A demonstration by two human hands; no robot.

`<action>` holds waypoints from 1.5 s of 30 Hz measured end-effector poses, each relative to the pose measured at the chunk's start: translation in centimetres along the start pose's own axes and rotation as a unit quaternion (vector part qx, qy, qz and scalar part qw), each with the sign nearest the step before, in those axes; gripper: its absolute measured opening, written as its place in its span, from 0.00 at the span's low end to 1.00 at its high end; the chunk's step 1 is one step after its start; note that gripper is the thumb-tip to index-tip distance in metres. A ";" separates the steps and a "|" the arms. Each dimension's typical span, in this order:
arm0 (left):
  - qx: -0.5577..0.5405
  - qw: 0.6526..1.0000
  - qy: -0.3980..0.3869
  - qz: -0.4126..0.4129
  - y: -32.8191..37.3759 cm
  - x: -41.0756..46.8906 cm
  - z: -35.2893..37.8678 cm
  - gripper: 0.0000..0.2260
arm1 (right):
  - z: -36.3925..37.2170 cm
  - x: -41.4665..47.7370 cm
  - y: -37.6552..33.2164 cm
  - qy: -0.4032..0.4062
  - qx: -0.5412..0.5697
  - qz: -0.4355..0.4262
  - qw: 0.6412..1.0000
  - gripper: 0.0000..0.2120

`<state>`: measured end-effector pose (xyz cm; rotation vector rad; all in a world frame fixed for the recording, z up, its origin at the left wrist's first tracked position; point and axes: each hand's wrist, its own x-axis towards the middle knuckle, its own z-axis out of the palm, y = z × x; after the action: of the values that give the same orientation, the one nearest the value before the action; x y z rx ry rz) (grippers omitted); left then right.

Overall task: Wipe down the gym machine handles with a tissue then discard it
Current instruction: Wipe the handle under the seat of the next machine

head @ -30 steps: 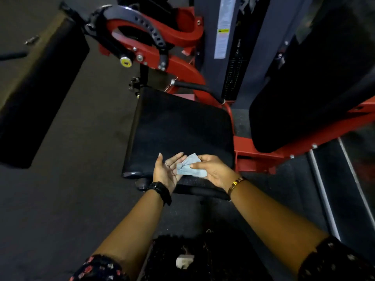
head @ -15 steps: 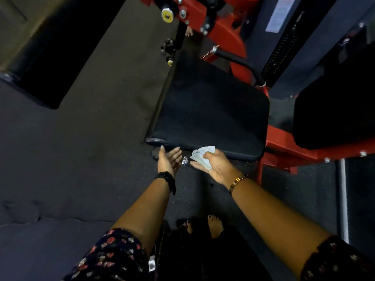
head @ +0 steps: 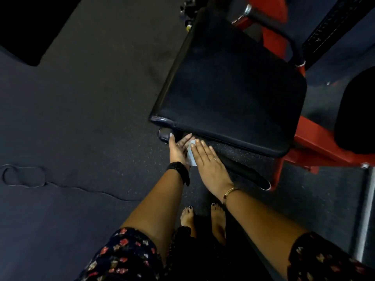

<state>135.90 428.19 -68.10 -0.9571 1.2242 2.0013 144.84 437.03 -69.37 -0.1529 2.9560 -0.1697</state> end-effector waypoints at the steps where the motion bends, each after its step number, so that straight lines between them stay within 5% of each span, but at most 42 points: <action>1: -0.020 1.000 0.006 0.003 -0.4 0.0 -0.1 0.30 | 0.4 -0.1 0.2 0.001 -0.030 -0.017 0.999 0.34; 6: -0.085 0.996 0.000 -0.001 -0.8 -0.4 0.1 0.29 | -1.7 3.5 -1.3 -0.021 0.097 0.057 0.993 0.33; 13: -0.030 0.999 0.008 -0.019 0.1 -1.1 -0.8 0.34 | -0.3 0.6 1.5 0.002 -0.100 -0.180 0.979 0.26; 19: -0.075 0.996 -0.003 -0.042 0.6 -1.3 -0.7 0.35 | -2.4 4.1 -0.3 -0.019 0.001 -0.060 0.998 0.27; 26: -0.032 0.998 0.014 -0.043 0.9 -1.3 -0.9 0.36 | -2.1 2.9 1.7 0.036 0.022 -0.163 0.986 0.24; 31: -0.021 0.999 0.019 -0.016 0.5 -1.1 -0.9 0.35 | -2.9 4.4 1.2 -0.023 0.067 -0.064 0.995 0.24; 37: 0.017 0.999 0.034 -0.019 0.4 -0.8 -0.9 0.27 | -1.7 3.1 2.5 -0.013 0.039 -0.172 0.984 0.29; 40: 0.032 0.999 0.029 0.000 -0.1 -0.7 -0.5 0.24 | -0.7 0.8 3.4 0.023 0.061 -0.144 0.987 0.32; 45: 0.069 0.997 0.027 0.034 -0.8 -1.2 -0.1 0.20 | -0.7 1.4 0.5 0.022 0.167 0.055 0.984 0.29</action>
<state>137.20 428.26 -67.51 -0.9171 1.4233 1.9251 143.28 437.40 -69.01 0.0614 2.9156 -0.6529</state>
